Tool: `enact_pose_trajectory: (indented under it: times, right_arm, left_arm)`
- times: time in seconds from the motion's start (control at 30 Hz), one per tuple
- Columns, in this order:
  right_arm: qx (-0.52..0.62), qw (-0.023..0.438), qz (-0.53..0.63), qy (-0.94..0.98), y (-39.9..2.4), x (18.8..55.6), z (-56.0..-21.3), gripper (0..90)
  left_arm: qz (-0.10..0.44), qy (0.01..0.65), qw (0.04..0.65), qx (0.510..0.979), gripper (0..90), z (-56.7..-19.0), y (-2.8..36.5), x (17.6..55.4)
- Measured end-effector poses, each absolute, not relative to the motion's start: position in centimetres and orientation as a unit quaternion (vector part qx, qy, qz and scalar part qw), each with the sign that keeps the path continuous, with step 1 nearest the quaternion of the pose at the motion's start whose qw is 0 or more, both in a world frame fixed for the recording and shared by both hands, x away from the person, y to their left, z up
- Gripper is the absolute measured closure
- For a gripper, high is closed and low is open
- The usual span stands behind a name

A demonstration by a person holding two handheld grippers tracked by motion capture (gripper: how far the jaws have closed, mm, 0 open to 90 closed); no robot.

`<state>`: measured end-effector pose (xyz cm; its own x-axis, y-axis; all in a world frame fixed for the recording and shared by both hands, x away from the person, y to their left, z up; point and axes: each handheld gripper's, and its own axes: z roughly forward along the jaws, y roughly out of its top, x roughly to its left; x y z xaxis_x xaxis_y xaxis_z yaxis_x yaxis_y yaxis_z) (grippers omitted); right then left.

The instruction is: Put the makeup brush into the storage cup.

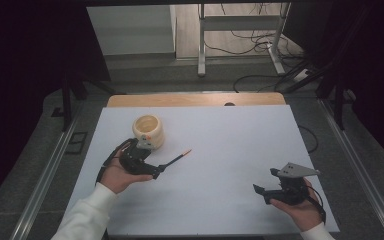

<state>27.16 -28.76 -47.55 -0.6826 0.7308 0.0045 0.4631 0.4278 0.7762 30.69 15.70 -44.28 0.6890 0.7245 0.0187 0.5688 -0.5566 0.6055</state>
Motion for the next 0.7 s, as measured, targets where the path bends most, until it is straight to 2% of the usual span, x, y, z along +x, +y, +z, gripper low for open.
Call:
enact_pose_trajectory:
  times: [0.7]
  right_arm:
    - [0.360, 0.169, 0.394, 0.829, -28.7, 27.3, -47.6, 15.5]
  left_arm:
    - [0.113, 0.362, 0.279, 0.882, 19.7, -44.7, 13.3, 33.6]
